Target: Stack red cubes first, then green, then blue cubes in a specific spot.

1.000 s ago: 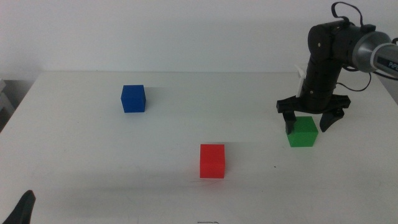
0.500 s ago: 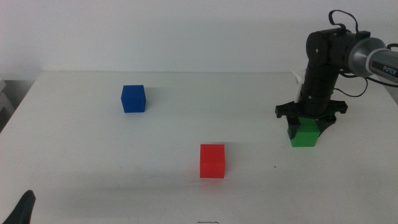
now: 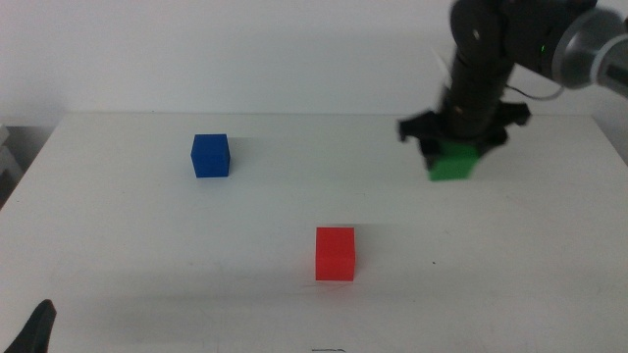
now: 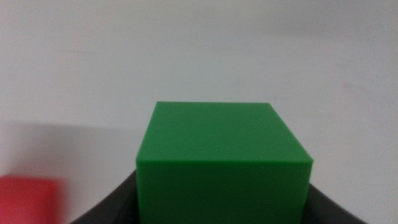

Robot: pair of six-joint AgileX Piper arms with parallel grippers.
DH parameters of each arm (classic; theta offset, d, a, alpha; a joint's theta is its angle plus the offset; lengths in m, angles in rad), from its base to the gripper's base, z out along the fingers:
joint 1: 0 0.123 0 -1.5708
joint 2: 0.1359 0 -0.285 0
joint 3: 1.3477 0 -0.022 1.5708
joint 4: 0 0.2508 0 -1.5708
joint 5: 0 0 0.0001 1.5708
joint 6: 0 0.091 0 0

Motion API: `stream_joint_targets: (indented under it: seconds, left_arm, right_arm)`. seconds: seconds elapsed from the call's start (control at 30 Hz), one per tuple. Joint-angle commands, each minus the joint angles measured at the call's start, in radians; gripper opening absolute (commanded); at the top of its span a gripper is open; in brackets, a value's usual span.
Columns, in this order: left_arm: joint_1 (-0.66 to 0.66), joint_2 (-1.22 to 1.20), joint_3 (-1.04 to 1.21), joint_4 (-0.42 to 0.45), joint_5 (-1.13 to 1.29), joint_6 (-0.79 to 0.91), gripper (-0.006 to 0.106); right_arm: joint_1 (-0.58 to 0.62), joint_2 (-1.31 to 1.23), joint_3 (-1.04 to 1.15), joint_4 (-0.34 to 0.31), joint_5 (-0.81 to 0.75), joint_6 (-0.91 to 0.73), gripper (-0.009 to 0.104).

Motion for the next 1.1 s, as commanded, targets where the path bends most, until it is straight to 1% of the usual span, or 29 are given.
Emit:
stream_joint_targets:
  seconds: [0.0,0.1,0.2,0.3,0.47,0.53,0.7,1.07]
  left_arm:
    - [-0.001,-0.016,-0.003,-0.004,-0.087,-0.004,0.094]
    - [-0.001,-0.016,-0.003,-0.004,-0.087,-0.004,0.094]
    - [-0.001,-0.016,-0.003,-0.004,-0.087,-0.004,0.094]
    - [-0.001,-0.016,-0.003,-0.004,-0.087,-0.004,0.094]
    - [-0.001,-0.016,-0.003,-0.004,-0.087,-0.004,0.094]
    - [-0.001,-0.016,-0.003,-0.004,-0.087,-0.004,0.094]
    - [-0.001,-0.016,-0.003,-0.004,-0.087,-0.004,0.094]
    - [-0.001,-0.016,-0.003,-0.004,-0.087,-0.004,0.094]
  right_arm:
    - [0.057,-0.097,-0.026,-0.023,0.082,0.071,-0.001]
    - [0.128,-0.099,-0.026,-0.045,0.082,0.171,-0.001]
    - [0.21,-0.093,-0.028,-0.045,0.082,0.282,-0.001]
    - [0.257,-0.071,-0.039,-0.035,0.082,0.328,-0.001]
    - [0.286,-0.027,-0.077,0.022,0.082,0.358,-0.001]
    - [0.288,-0.016,-0.081,0.033,0.082,0.37,-0.001]
    - [0.296,0.004,-0.082,0.053,0.082,0.384,-0.001]
    - [0.317,0.032,-0.082,0.073,0.082,0.384,-0.001]
